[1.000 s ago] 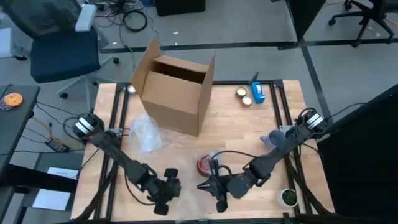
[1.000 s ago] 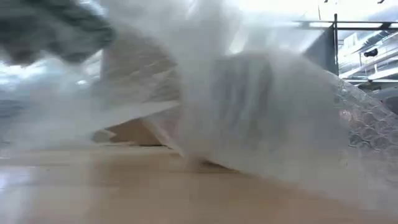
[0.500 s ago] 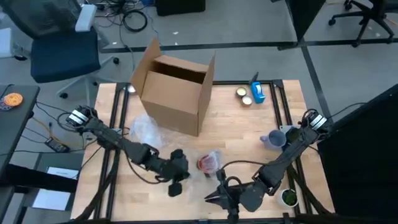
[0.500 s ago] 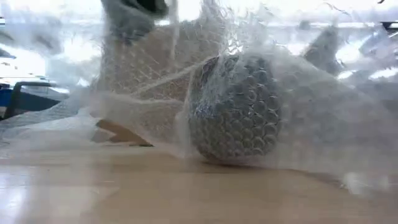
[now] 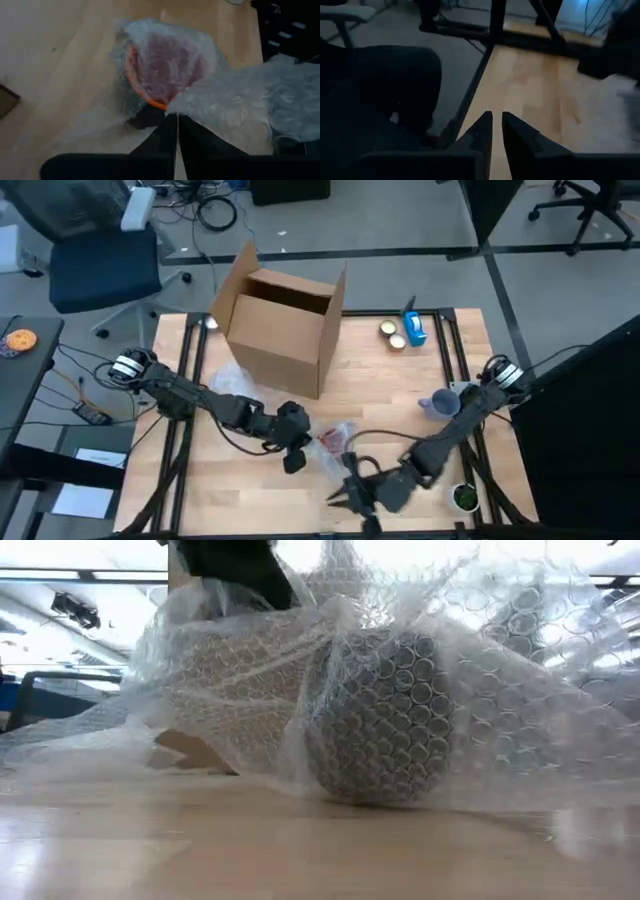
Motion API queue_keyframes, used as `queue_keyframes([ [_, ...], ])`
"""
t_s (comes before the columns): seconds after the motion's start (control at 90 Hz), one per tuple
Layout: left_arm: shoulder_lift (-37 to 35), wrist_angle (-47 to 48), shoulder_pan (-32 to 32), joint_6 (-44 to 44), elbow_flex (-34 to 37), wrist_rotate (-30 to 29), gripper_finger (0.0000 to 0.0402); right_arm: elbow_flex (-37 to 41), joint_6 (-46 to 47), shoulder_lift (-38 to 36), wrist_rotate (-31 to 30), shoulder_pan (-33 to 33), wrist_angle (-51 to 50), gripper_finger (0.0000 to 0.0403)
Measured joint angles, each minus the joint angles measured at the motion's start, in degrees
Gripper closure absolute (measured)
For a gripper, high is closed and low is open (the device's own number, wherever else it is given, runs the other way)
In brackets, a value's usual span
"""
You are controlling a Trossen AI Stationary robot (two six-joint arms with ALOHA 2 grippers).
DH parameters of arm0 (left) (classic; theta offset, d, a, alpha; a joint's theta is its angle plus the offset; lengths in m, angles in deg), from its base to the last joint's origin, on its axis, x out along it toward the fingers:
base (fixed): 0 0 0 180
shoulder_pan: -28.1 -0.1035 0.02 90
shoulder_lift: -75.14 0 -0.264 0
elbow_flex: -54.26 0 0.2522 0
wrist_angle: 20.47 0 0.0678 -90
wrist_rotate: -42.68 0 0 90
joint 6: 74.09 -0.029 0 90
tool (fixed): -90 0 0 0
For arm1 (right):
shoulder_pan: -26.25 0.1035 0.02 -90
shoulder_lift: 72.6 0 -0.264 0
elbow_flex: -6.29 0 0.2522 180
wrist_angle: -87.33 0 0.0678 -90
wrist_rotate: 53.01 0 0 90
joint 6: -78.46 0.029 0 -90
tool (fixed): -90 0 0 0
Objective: Wrap mug
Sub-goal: Wrap the orange mug with bubble wrap
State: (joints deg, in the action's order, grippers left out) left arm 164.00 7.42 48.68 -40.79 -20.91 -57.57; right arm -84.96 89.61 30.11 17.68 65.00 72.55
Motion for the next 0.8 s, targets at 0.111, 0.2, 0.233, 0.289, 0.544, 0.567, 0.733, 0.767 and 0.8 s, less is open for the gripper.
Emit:
queue_keyframes([
  [0.111,0.0,1.6,-0.1,0.0,-0.1,0.3,0.0402,0.0,4.8,2.8,12.9,-2.6,3.1,0.0383],
  [0.2,0.0,2.7,-0.3,0.0,-0.1,0.3,0.0402,0.0,5.7,4.8,21.3,-4.0,7.4,0.0383],
  [0.233,0.0,2.8,-0.3,0.0,-0.1,0.3,0.0402,0.0,5.3,5.4,22.2,-4.4,9.0,0.0383],
  [0.289,0.0,2.9,-0.3,0.0,-0.1,0.3,0.0402,0.0,4.5,6.0,22.2,-5.0,9.6,0.0383],
  [0.544,-0.1,4.1,-0.2,0.2,-0.1,1.3,0.0402,0.0,8.9,5.7,9.6,-8.2,-4.6,0.0385],
  [0.567,-0.1,4.3,-0.2,0.2,-0.1,1.8,0.0402,0.0,9.6,5.2,7.5,-8.4,-6.4,0.0387],
  [0.733,-0.1,4.6,0.6,0.2,-0.1,3.5,0.0402,0.0,10.7,1.3,-3.2,-8.6,-15.8,0.0401],
  [0.767,-0.1,4.6,0.7,0.2,-0.1,3.5,0.0402,0.0,10.7,0.7,-4.3,-8.6,-17.0,0.0401],
  [0.8,-0.1,4.7,0.9,0.2,-0.1,3.5,0.0402,0.0,10.6,0.2,-5.1,-8.6,-17.7,0.04],
])
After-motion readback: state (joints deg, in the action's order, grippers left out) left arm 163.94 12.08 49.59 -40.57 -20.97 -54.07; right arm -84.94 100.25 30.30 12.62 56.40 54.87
